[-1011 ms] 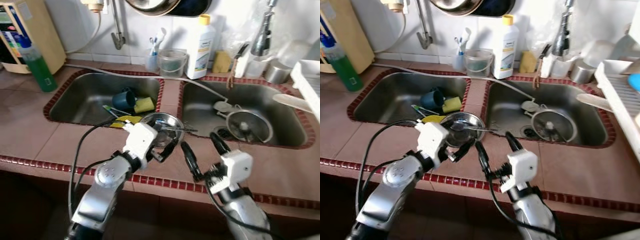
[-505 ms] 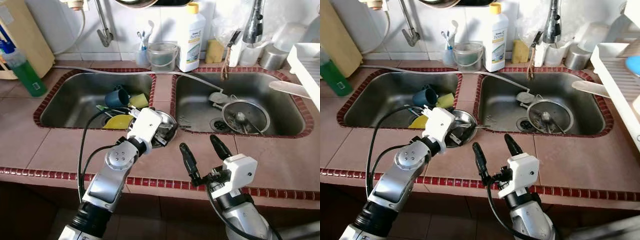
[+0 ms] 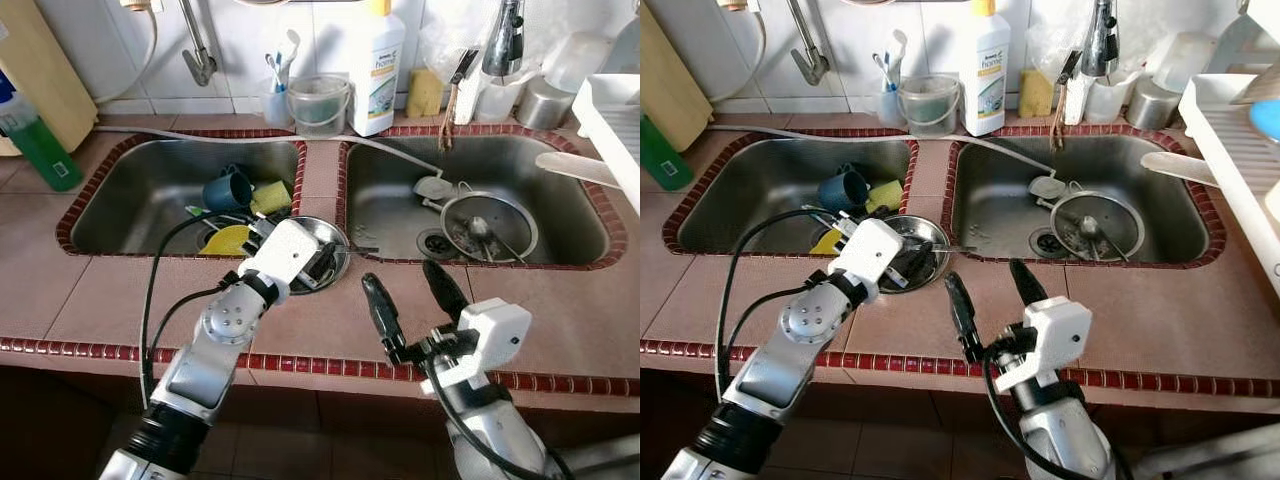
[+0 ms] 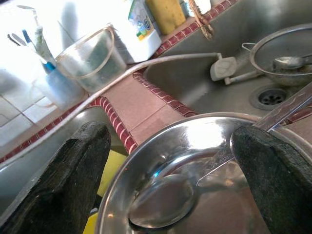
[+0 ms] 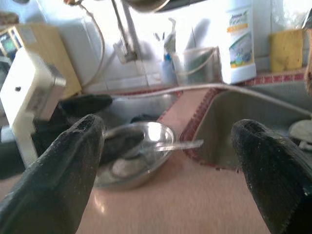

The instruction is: Kitchen organization

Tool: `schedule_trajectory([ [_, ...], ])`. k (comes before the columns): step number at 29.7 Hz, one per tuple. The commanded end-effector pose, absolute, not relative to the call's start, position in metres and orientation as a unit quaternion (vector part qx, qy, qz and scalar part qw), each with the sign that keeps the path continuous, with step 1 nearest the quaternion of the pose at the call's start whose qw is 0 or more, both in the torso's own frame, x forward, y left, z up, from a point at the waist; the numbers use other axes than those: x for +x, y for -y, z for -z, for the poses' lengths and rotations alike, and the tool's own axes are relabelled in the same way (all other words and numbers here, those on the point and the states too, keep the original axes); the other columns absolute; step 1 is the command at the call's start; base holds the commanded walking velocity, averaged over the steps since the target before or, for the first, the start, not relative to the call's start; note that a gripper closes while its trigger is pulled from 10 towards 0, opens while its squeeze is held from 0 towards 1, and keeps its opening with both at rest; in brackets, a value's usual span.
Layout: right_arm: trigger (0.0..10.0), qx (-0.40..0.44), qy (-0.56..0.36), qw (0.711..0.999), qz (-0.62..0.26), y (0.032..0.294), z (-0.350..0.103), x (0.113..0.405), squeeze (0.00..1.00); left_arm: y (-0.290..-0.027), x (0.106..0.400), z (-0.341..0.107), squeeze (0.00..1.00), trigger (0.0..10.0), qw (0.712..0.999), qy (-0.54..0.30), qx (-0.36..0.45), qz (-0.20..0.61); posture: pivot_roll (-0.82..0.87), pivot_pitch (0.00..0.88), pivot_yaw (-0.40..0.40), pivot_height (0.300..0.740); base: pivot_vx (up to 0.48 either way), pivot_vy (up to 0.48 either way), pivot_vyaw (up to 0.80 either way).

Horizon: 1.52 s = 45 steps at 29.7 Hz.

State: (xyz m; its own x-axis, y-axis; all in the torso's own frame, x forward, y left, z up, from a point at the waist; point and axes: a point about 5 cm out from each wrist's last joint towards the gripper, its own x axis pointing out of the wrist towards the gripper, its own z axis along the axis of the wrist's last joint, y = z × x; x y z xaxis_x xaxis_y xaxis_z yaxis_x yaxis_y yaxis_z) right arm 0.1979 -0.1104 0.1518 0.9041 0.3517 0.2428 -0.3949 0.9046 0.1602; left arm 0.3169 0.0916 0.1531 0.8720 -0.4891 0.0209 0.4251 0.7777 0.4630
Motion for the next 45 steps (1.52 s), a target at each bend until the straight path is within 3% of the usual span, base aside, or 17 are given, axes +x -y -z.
schedule_trajectory([
  [1, 10.0, 0.102, 0.099, 0.969, -0.201, 0.110, -0.152, 0.193, 0.00, -0.097, 0.317, -0.151, 0.00, 10.0, 0.938, 0.064, 0.235, 0.249, -0.28, 0.152, 0.091, 0.732, 0.000, 0.000, 0.00],
  [20, 10.0, 0.095, 0.083, 0.972, -0.198, 0.115, -0.151, 0.188, 0.00, -0.108, 0.307, -0.150, 0.00, 10.0, 0.883, 0.086, 0.318, 0.335, -0.27, 0.185, 0.109, 0.732, 0.000, 0.000, 0.00],
  [45, 10.0, 0.104, 0.089, 0.970, -0.203, 0.112, -0.152, 0.192, 0.00, -0.128, 0.317, -0.159, 0.00, 10.0, 0.865, 0.101, 0.360, 0.334, -0.25, 0.174, 0.112, 0.732, 0.000, 0.000, 0.00],
])
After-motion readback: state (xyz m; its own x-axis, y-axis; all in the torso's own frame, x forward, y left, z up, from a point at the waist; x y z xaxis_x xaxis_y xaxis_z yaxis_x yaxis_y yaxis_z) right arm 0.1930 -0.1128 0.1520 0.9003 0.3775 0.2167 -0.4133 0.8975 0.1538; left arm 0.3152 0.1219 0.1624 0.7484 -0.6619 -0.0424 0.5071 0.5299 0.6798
